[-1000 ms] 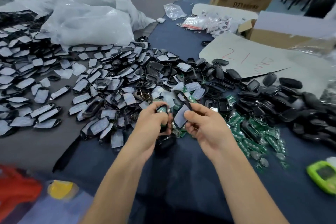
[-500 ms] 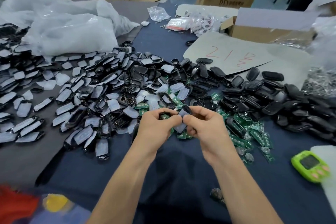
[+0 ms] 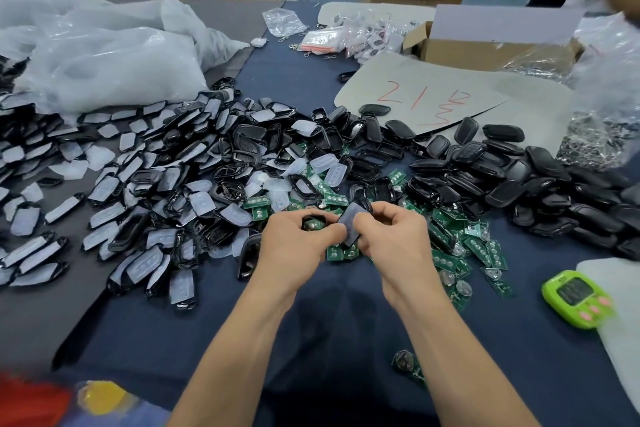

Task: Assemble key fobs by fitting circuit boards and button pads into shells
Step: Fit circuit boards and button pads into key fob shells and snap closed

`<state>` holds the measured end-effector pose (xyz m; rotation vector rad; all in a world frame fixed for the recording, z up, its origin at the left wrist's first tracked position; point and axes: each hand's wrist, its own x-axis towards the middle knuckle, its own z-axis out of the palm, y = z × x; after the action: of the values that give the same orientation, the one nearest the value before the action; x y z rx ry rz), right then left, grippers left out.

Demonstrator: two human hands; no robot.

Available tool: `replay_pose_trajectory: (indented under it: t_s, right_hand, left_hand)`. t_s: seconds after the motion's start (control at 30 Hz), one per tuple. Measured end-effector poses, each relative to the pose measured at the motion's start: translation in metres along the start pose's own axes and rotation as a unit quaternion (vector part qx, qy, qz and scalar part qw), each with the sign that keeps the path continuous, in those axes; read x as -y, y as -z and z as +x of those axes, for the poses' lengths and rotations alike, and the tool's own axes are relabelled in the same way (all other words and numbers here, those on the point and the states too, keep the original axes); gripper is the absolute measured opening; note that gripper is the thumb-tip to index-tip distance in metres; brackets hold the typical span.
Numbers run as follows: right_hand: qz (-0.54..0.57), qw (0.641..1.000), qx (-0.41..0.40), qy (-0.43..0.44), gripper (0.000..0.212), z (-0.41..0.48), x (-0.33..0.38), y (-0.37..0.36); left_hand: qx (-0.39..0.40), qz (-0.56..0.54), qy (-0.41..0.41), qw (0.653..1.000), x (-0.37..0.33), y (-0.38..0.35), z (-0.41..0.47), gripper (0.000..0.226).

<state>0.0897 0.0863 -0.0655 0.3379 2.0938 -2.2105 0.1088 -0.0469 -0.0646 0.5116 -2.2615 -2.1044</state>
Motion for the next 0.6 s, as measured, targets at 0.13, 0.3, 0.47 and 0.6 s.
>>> replay_pose_trajectory:
  t_s: [0.13, 0.3, 0.47, 0.6]
  right_hand:
    - [-0.022, 0.997, 0.067, 0.001, 0.011, -0.0009, -0.0005, 0.0022]
    - [-0.041, 0.992, 0.123, -0.006, 0.009, 0.002, 0.0019, 0.0061]
    - [-0.06, 0.997, 0.054, 0.022, 0.004, -0.0021, -0.0017, 0.0063]
    - [-0.056, 0.994, 0.09, 0.023, 0.013, -0.0065, 0.0034, 0.0072]
  left_hand:
    - [-0.055, 0.026, -0.009, 0.998, 0.0027, -0.0008, 0.0004, 0.031]
    - [-0.064, 0.053, -0.019, 0.996, 0.0065, 0.0017, 0.0007, 0.031]
    - [-0.024, 0.065, -0.037, 0.997, 0.0063, 0.0011, -0.0031, 0.03]
    - [-0.032, 0.062, -0.031, 0.997, 0.0047, 0.0034, -0.0037, 0.028]
